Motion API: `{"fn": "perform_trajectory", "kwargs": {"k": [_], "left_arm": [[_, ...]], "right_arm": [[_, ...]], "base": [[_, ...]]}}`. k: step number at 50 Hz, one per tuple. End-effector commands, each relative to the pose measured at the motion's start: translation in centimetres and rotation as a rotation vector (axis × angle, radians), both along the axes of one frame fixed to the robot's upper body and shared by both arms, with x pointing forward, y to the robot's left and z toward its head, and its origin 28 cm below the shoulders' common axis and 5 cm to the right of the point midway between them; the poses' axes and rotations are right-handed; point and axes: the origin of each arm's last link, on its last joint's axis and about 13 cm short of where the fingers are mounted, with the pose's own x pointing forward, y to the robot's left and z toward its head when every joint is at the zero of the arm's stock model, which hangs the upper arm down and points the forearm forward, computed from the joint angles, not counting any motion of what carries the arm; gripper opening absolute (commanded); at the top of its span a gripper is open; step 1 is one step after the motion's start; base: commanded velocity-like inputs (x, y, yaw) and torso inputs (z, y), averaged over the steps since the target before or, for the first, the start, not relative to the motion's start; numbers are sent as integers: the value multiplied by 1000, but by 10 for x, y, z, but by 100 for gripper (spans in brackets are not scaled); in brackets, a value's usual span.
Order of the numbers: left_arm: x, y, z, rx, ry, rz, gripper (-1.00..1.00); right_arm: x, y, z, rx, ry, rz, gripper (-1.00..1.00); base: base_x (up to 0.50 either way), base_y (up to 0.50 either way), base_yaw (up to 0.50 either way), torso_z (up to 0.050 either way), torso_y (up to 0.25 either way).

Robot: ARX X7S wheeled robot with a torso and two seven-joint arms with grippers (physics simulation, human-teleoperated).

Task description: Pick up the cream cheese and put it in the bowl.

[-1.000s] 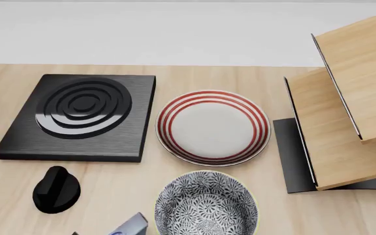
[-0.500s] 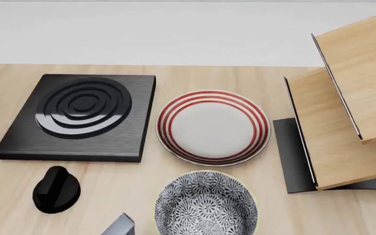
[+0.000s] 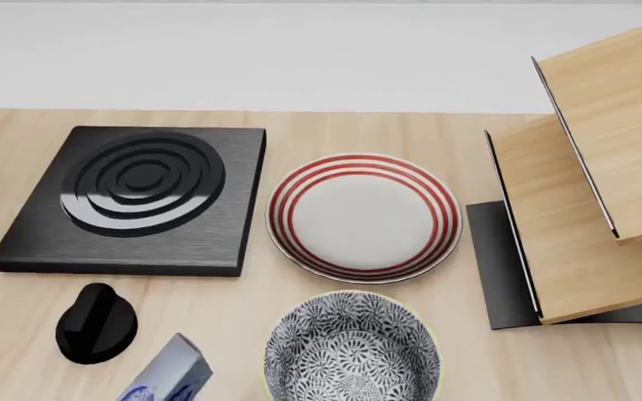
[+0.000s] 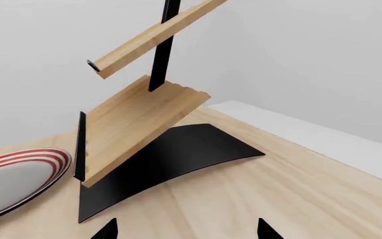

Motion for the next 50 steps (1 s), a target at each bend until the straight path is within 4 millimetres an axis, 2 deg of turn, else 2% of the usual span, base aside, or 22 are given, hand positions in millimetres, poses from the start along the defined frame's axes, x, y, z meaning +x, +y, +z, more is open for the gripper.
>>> {"fn": "perform_trajectory", "kwargs": {"k": [1,5,9,16,22,33,40,50], "left_arm": [[-14,1,27,-13,-87,12,-100],[-15,-2,36,-23,-85,14,-100],[-14,-13,61,7,-92,-18,-100],[-19,-19,70,49,-114,-28,-100],[-15,-22,84,62,-123,-21,-100],[-7,-28,96,109,-124,-20,-100],[-8,-35,115,143,-142,-3,-100],[-7,-46,124,194,-130,-26,-100]], "right_arm": [[0,0,0,0,-2,-1,100],[0,0,1,-2,-4,0,100],[0,0,0,-1,-4,0,100],[0,0,0,-1,-4,1,100],[0,0,0,-1,-4,0,100],[0,0,0,0,-3,2,100],[0,0,0,-1,-4,1,100],[-1,0,0,-2,-12,2,100]], "base": [[0,0,0,0,0],[0,0,-1,0,0],[0,0,0,0,0],[0,0,0,0,0],[0,0,0,0,2],[0,0,0,0,0],[0,0,0,0,0],[0,0,0,0,1]]}}
